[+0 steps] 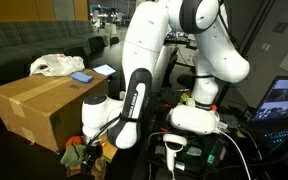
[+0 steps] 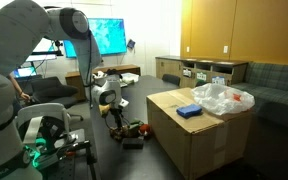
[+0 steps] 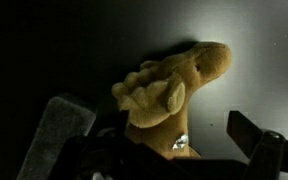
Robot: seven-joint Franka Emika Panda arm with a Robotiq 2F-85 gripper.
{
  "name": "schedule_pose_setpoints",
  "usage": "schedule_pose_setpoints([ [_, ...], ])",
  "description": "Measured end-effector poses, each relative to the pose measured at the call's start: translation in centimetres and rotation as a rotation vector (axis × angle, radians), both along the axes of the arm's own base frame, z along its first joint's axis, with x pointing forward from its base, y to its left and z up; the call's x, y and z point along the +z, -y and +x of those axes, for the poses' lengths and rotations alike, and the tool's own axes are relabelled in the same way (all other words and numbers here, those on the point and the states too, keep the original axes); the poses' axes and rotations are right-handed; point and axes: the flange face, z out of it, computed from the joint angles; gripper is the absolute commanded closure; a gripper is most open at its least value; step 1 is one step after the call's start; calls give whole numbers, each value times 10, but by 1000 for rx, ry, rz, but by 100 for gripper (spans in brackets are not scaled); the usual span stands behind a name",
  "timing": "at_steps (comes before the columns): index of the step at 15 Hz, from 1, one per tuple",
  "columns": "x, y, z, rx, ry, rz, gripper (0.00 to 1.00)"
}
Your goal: Put the objects on the table on top of the box and put the objects on the box on the table
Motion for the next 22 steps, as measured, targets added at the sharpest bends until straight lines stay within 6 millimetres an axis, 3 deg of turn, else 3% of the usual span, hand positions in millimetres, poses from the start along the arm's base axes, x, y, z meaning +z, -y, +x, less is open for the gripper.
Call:
schedule_pose_setpoints([
  [8,-12,-9,15,14,24,-9,0],
  [16,-28,-1,12,9,6,-30,0],
  [22,-37,7,22,-4,14,-43,0],
])
